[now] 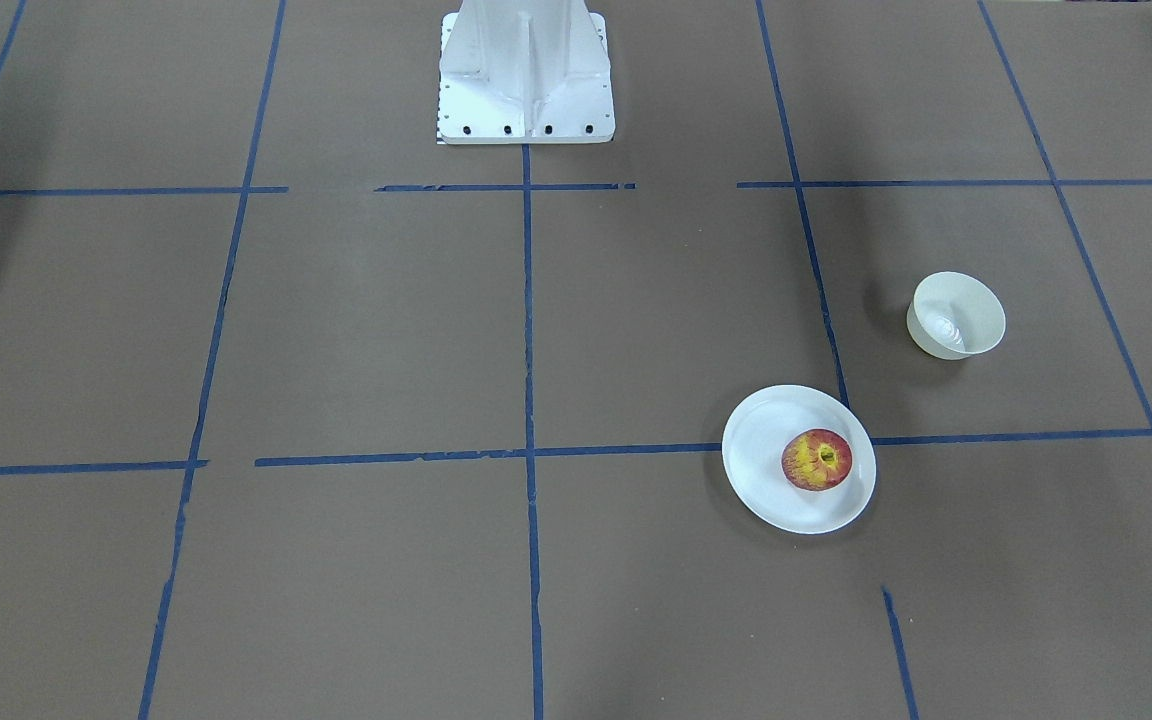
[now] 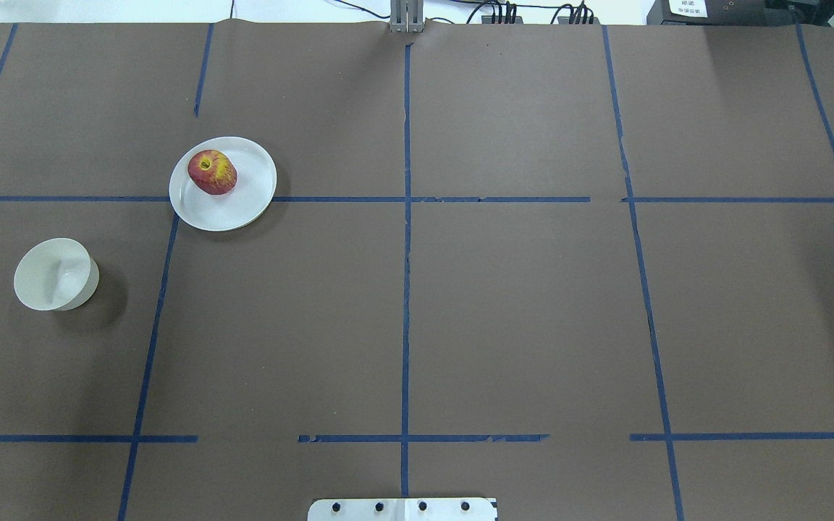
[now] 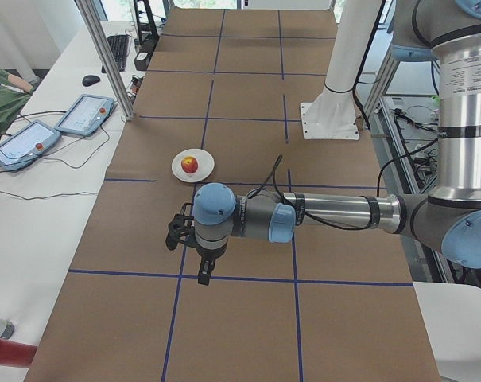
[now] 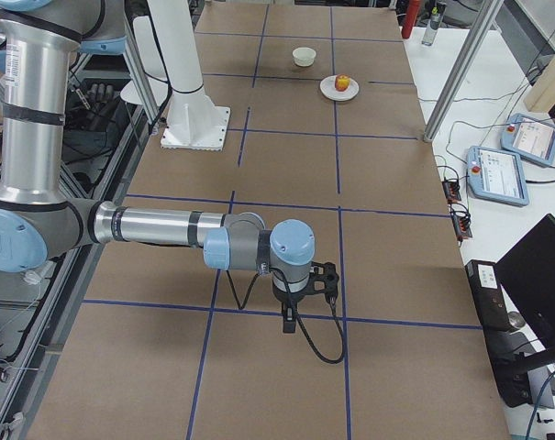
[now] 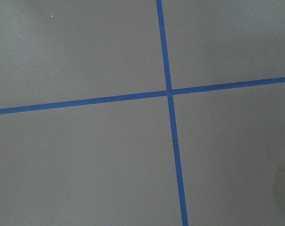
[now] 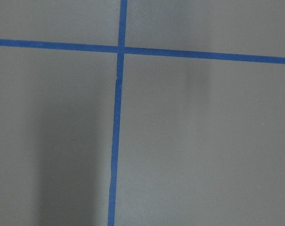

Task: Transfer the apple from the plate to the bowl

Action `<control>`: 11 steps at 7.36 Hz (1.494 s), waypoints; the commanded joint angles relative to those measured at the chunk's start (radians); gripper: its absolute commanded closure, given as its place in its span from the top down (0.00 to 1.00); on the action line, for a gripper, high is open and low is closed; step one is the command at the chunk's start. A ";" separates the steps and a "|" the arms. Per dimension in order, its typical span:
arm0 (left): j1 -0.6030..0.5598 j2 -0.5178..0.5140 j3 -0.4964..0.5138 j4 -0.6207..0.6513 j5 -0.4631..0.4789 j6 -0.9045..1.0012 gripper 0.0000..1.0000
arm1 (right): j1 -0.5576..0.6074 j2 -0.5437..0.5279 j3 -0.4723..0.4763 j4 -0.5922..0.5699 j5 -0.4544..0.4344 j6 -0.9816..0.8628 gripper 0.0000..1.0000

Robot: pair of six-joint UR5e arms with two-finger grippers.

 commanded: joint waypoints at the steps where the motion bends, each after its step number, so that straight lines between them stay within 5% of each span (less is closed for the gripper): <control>1: 0.123 -0.082 -0.006 -0.043 0.002 -0.166 1.00 | 0.000 0.001 0.000 0.000 0.000 0.000 1.00; 4: 0.413 -0.344 0.049 -0.042 0.104 -0.588 1.00 | 0.000 -0.001 0.000 0.000 0.000 0.000 1.00; 7: 0.610 -0.593 0.225 -0.046 0.144 -0.889 1.00 | 0.000 -0.001 0.000 0.000 0.000 0.000 1.00; 9: 0.659 -0.635 0.282 -0.154 0.274 -1.043 1.00 | 0.000 -0.001 0.000 0.000 0.000 0.000 1.00; 11: 0.693 -0.671 0.366 -0.246 0.302 -1.110 1.00 | 0.000 -0.001 0.000 0.000 0.000 0.000 1.00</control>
